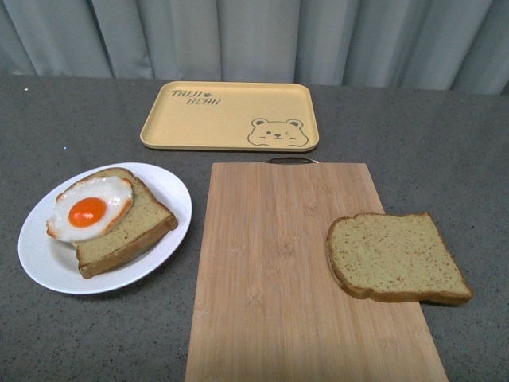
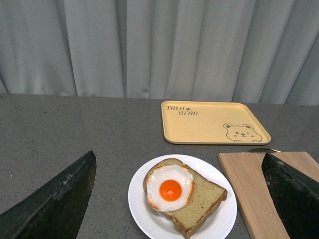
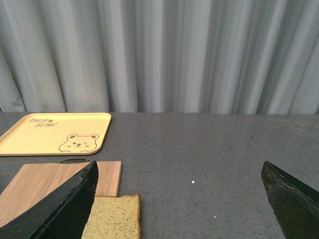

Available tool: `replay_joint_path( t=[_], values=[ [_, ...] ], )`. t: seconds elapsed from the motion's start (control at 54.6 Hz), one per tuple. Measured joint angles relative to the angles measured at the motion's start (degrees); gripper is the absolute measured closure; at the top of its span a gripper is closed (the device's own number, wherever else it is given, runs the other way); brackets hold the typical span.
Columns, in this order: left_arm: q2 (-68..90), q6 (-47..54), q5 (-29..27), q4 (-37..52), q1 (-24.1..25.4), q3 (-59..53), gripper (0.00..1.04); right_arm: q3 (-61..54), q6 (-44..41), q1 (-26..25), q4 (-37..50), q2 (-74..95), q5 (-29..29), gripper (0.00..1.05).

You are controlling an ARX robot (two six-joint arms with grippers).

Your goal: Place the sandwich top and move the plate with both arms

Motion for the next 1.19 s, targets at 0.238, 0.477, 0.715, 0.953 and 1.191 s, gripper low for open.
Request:
replay_joint_path(
  t=[0.238, 0.477, 0.715, 0.953, 1.191],
  values=[
    [0.0, 0.0, 0.0, 0.0, 0.0, 0.0, 0.07, 0.0, 0.0, 0.0, 0.0, 0.0, 0.0, 0.09],
    [0.0, 0.0, 0.0, 0.0, 0.0, 0.0, 0.07, 0.0, 0.0, 0.0, 0.0, 0.0, 0.0, 0.09],
    [0.0, 0.0, 0.0, 0.0, 0.0, 0.0, 0.07, 0.0, 0.0, 0.0, 0.0, 0.0, 0.0, 0.09],
    [0.0, 0.0, 0.0, 0.0, 0.0, 0.0, 0.07, 2.4, -2.5, -2.1, 14.8, 25.2, -6.9, 0.09],
    [0.0, 0.0, 0.0, 0.0, 0.0, 0.0, 0.07, 14.6, -1.1, -10.8, 22.8, 63.5, -20.5, 0.09]
  ],
)
